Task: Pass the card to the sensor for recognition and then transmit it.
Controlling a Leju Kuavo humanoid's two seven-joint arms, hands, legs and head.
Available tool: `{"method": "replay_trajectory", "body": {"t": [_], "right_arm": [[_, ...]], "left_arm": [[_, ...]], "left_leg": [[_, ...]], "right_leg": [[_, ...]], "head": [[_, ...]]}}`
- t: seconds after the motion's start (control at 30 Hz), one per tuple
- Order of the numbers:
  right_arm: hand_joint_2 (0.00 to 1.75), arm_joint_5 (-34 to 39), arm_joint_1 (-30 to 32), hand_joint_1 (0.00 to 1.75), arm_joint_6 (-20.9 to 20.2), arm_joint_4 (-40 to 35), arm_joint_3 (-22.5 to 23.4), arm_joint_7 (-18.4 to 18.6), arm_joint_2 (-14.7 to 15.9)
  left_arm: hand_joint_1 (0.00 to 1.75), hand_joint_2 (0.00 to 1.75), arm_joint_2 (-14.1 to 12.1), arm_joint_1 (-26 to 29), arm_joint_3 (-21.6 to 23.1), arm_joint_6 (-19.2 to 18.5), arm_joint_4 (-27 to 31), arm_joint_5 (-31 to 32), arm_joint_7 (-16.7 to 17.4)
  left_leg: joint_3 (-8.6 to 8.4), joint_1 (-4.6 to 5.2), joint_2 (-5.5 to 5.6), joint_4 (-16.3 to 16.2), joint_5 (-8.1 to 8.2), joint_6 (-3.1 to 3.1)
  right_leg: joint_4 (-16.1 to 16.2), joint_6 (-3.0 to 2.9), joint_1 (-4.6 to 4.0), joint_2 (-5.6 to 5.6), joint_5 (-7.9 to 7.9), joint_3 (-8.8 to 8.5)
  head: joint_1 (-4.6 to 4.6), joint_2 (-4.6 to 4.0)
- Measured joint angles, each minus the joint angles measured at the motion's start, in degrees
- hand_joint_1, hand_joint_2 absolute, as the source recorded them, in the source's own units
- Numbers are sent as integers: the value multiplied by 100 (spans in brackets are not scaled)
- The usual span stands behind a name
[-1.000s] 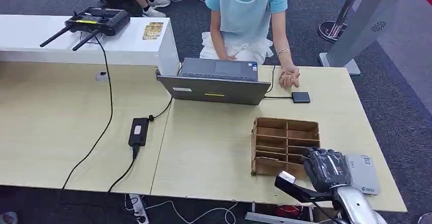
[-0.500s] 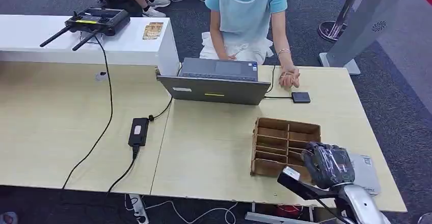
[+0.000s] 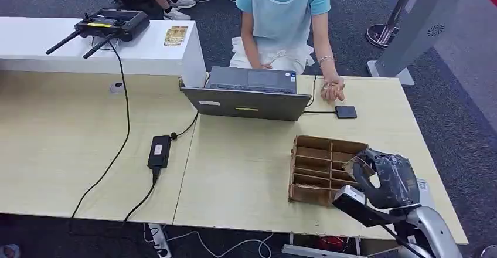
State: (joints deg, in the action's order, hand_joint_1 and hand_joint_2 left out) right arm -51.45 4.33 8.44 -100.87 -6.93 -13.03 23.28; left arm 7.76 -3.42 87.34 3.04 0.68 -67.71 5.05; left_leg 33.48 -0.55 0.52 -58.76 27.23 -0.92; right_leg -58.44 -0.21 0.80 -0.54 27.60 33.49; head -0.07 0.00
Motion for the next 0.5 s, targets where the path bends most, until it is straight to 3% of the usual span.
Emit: {"method": "replay_trajectory", "body": {"t": [0.27, 0.5], "right_arm": [[175, 458, -639, 175, -306, -133, 4, -247, 63], [175, 634, -1817, 175, -783, -24, -142, -190, 210]], "left_arm": [[0, 0, -11, -2, 0, -18, 0, 61, -2], [0, 0, -57, -15, 0, -72, 0, 223, -2]], "left_leg": [[-2, 0, -7, 0, -2, 0], [-5, 0, -20, -2, -6, 0]], "right_leg": [[-2, 0, 0, 4, -3, -1], [-3, 0, -1, 12, -10, 0]], "head": [[0, 0], [2, 0]]}}
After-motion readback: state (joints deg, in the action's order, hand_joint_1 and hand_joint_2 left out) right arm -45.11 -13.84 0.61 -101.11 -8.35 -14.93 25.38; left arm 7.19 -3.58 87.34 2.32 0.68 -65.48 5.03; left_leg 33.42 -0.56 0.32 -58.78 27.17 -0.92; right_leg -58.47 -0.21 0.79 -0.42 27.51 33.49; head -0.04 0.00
